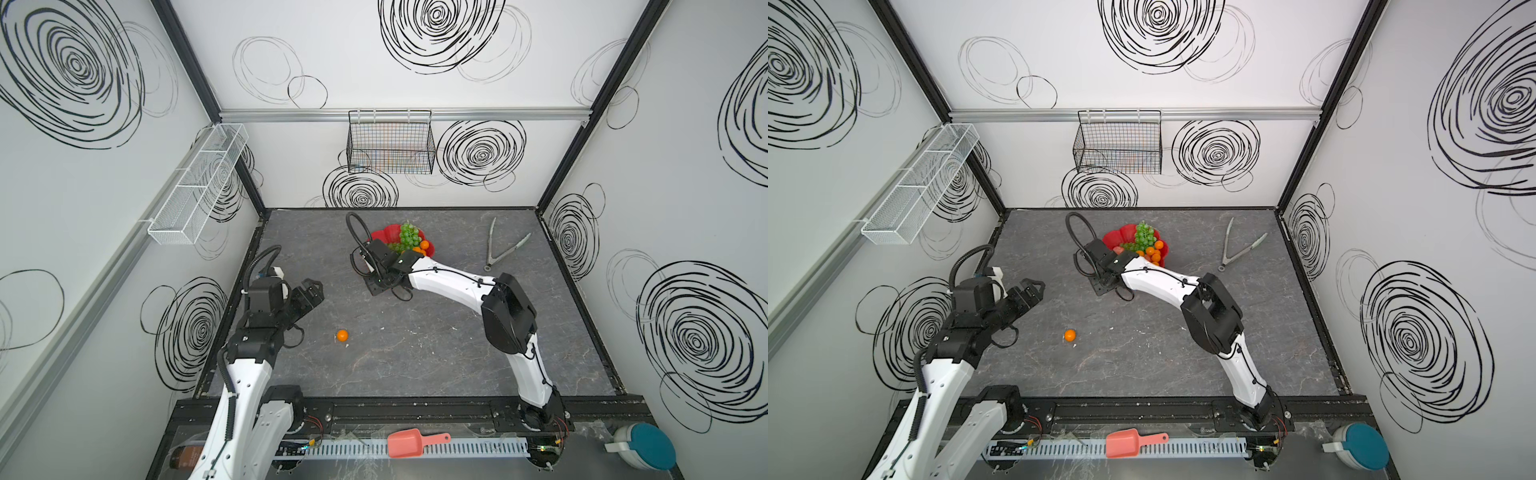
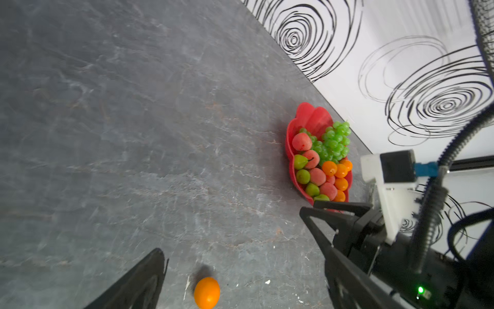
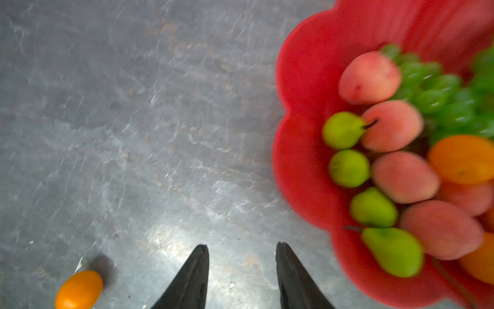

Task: Arrange fruit in a fruit bowl
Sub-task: Pick up the fruit from the middle-left of the table.

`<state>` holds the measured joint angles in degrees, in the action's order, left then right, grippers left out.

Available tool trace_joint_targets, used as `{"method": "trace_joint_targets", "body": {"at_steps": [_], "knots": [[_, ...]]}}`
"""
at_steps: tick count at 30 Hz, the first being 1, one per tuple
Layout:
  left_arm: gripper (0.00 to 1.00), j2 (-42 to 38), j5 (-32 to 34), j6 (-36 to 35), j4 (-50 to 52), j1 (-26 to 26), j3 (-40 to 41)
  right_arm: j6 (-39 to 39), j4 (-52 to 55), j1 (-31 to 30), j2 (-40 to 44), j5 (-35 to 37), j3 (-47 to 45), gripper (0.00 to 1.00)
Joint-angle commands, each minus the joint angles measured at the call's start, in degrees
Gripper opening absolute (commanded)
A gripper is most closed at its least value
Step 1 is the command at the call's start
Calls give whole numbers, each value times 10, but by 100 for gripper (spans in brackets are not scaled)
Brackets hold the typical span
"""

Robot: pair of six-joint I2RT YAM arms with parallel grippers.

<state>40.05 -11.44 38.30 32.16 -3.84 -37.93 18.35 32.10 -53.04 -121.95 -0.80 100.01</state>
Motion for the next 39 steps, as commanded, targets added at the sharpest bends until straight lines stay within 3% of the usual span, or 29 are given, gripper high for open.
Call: {"method": "trace_joint_targets", "body": {"at_steps": [1, 8, 28, 39], "knots": [[96, -25, 36, 19, 62, -5, 11, 43, -54, -36, 25, -25, -31, 46], [96, -37, 106, 45, 105, -8, 12, 89, -128, -92, 17, -50, -75, 50], [96, -31, 124, 52, 107, -14, 2, 77, -136, -111, -35, -121, -50, 52], [96, -29, 113, 51, 96, -13, 8, 73, -125, -114, -52, -126, -40, 52]]}}
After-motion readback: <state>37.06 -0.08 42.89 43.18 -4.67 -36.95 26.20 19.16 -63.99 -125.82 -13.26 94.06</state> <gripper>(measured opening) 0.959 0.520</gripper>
